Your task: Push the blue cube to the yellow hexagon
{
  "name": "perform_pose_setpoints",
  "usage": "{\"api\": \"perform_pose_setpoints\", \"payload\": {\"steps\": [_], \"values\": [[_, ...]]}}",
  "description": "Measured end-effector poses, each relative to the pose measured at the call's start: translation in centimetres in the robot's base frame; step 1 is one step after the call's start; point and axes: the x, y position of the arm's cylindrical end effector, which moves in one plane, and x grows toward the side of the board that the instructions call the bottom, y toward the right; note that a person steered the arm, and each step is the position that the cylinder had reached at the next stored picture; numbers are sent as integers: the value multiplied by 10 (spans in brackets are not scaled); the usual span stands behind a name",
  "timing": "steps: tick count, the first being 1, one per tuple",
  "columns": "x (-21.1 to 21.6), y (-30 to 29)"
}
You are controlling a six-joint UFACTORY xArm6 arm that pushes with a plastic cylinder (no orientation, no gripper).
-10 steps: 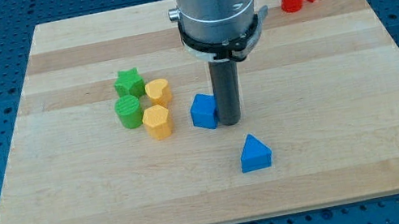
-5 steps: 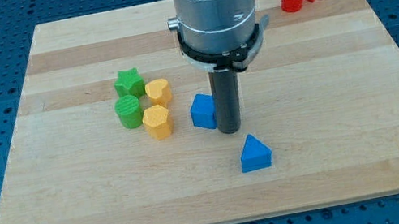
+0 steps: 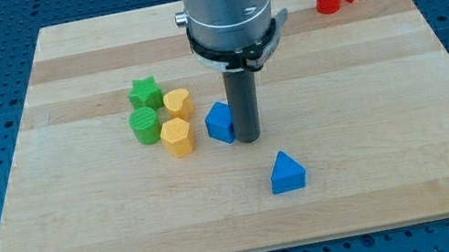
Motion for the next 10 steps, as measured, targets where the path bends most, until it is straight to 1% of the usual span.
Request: {"api": "perform_pose_setpoints", "payload": {"steps": [2,10], "values": [[-9,-2],[-23,-2]]}}
